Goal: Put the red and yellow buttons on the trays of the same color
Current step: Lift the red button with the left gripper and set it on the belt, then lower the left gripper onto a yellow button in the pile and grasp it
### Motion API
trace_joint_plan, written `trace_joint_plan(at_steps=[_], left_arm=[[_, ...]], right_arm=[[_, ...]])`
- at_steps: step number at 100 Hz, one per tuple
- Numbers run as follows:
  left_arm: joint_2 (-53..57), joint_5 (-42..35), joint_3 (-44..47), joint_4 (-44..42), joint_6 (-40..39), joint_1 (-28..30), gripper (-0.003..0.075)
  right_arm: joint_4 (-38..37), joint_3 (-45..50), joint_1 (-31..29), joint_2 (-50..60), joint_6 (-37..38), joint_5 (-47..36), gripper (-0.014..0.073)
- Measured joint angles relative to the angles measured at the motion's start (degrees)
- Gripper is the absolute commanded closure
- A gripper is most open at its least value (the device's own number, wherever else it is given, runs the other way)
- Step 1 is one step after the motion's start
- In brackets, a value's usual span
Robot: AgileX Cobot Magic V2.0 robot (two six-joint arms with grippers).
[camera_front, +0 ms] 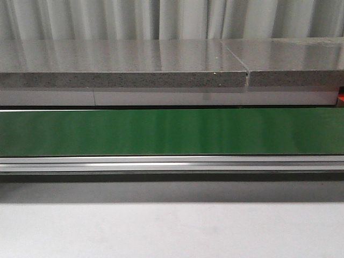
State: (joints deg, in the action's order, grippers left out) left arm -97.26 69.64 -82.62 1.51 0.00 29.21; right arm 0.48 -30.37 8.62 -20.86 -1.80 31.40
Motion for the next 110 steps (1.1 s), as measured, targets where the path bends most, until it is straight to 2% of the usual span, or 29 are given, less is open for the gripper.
trace_joint_plan(at_steps=[97, 104, 110], left_arm=[[-13.3, -4.0, -0.1, -2.7, -0.4, 0.0, 0.0248], [-13.5, -4.5, -0.1, -2.8, -0.4, 0.0, 0.0263], [-13.5, -4.9, -0.1, -2.8, -0.4, 0.0, 0.0312]], right_arm=[[0.0, 0.0, 0.0, 0.0, 0.0, 0.0, 0.066], [0.0, 0.0, 0.0, 0.0, 0.0, 0.0, 0.066], [0.0, 0.0, 0.0, 0.0, 0.0, 0.0, 0.066]])
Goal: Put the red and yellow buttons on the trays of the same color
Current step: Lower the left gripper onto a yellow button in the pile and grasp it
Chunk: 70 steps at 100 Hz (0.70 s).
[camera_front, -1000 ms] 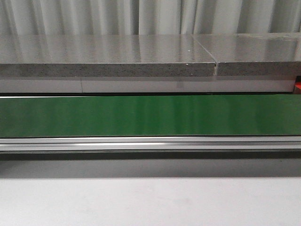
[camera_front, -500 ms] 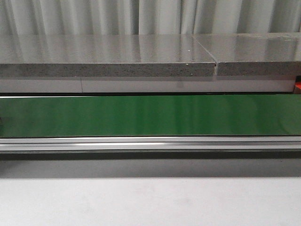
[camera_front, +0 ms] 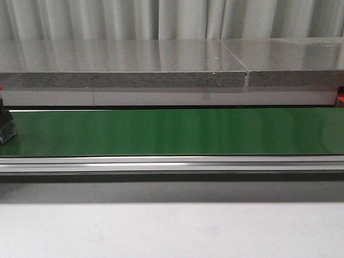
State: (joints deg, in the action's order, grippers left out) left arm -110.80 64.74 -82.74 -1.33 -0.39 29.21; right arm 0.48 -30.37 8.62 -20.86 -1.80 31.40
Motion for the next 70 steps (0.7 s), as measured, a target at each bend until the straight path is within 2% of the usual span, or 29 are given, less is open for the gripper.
trace_joint_plan(at_steps=[14, 26, 46, 70], left_arm=[[0.0, -0.6, 0.0, 0.0, 0.0, 0.0, 0.0464], [0.0, -0.9, 0.0, 0.0, 0.0, 0.0, 0.0551], [1.7, -1.0, 0.0, -0.1, 0.0, 0.0, 0.0564], [10.9, -0.4, 0.0, -0.1, 0.0, -0.5, 0.0564]], right_arm=[[0.0, 0.0, 0.0, 0.0, 0.0, 0.0, 0.066], [0.0, 0.0, 0.0, 0.0, 0.0, 0.0, 0.066], [0.0, 0.0, 0.0, 0.0, 0.0, 0.0, 0.066], [0.0, 0.0, 0.0, 0.0, 0.0, 0.0, 0.066]])
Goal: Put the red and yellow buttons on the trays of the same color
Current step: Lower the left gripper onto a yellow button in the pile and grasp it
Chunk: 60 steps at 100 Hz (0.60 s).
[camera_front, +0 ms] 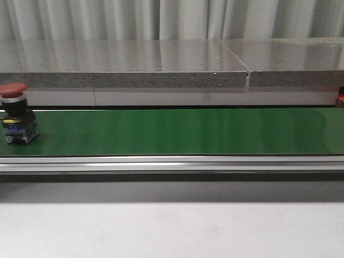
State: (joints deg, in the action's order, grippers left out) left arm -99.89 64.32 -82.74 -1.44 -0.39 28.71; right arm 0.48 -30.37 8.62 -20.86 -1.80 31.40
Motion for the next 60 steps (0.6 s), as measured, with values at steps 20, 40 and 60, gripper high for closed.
trace_joint_plan(at_steps=[20, 40, 60], left_arm=[[6.9, 0.2, 0.0, 0.0, 0.4, -4.2, 0.0565], [8.5, 0.4, 0.0, 0.0, 1.0, -11.3, 0.0565], [7.1, 0.4, 0.0, 0.0, 1.4, -17.9, 0.0565]], right_arm=[[0.0, 0.0, 0.0, 0.0, 0.0, 0.0, 0.066], [0.0, 0.0, 0.0, 0.0, 0.0, 0.0, 0.066], [0.0, 0.0, 0.0, 0.0, 0.0, 0.0, 0.066]])
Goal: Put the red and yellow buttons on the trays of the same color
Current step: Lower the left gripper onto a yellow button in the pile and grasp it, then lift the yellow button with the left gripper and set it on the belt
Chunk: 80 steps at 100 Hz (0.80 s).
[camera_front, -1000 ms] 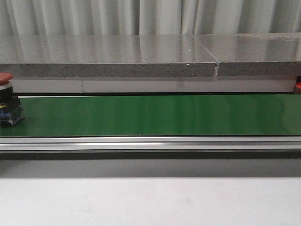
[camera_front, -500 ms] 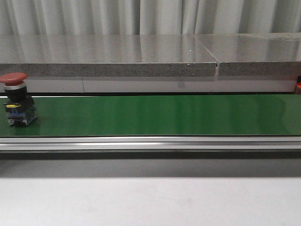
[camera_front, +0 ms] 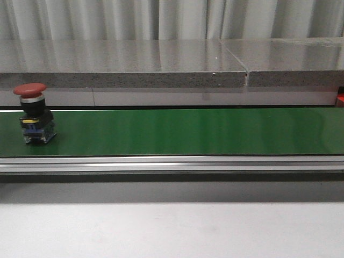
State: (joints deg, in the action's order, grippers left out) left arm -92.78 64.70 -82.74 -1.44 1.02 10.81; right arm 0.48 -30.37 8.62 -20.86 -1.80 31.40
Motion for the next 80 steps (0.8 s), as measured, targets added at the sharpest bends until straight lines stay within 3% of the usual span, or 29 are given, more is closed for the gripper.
trace_joint_plan(at_steps=[28, 52, 80], left_arm=[[-5.1, 0.0, 0.0, 0.1, 0.9, -3.0, 0.0538], [-6.0, -1.1, 0.0, 1.8, 1.1, -3.0, 0.0216], [-2.6, -6.7, 0.0, 6.0, 2.9, -3.0, 0.0209]], right_arm=[[0.0, 0.0, 0.0, 0.0, 0.0, 0.0, 0.066], [0.0, 0.0, 0.0, 0.0, 0.0, 0.0, 0.066], [0.0, 0.0, 0.0, 0.0, 0.0, 0.0, 0.066]])
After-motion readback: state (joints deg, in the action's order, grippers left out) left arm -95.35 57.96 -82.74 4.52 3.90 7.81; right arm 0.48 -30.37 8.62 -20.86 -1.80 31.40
